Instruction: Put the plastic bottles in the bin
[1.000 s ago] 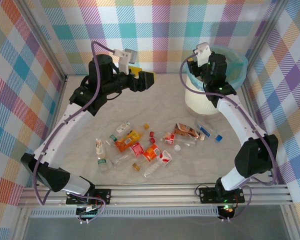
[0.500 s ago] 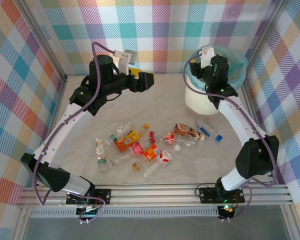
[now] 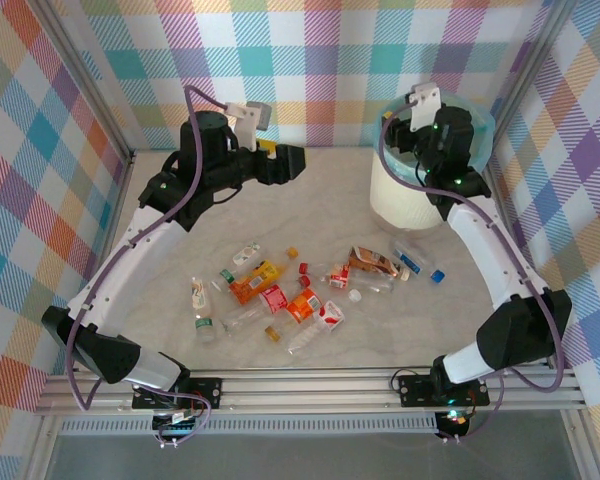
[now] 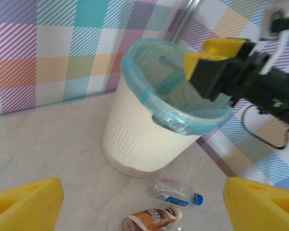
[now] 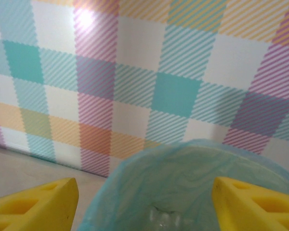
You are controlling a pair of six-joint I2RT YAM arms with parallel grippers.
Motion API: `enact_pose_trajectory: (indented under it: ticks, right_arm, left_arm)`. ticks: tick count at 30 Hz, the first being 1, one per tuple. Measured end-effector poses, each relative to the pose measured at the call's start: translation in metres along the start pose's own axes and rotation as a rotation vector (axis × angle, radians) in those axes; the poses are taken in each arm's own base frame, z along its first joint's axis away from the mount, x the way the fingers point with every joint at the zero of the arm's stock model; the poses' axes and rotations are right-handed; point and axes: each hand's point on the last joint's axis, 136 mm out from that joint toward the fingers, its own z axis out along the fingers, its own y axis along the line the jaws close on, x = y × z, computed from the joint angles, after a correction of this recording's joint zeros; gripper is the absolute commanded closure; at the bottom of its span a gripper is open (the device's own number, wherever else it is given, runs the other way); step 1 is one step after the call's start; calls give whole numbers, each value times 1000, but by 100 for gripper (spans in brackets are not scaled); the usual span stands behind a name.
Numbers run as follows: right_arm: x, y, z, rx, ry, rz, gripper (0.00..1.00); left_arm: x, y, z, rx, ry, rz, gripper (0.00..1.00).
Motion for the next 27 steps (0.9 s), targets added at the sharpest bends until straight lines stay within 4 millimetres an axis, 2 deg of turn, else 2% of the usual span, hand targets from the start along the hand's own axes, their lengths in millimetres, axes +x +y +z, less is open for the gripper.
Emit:
enact_pose_trajectory:
  ticks: [4, 6, 9, 14, 17, 20, 23, 27]
  right_arm:
    - [-23, 15, -19, -78, -21, 28, 28]
    - [-34, 30, -30, -131, -31, 34, 29]
    - [-43, 68, -45, -241, -32, 35, 29]
    - [-38, 156, -63, -481, 33, 23, 29]
    - [-14, 203, -67, -603, 126, 44, 31]
    - [22, 235, -61, -658, 255, 81, 33]
    - [61, 259, -54, -667, 410, 166, 36]
    - [117, 276, -43, -603, 637, 332, 40]
  left_arm:
    - [3, 10, -1, -60, 18, -9, 13]
    - [4, 17, -3, -106, 22, -13, 13]
    - [9, 34, -6, -197, 37, -24, 12]
    - [26, 72, -24, -352, 62, -85, 11]
    - [42, 103, -48, -454, 71, -153, 10]
    - [60, 130, -75, -541, 76, -220, 10]
    - [85, 154, -97, -614, 94, -289, 10]
    - [127, 178, -114, -688, 154, -356, 10]
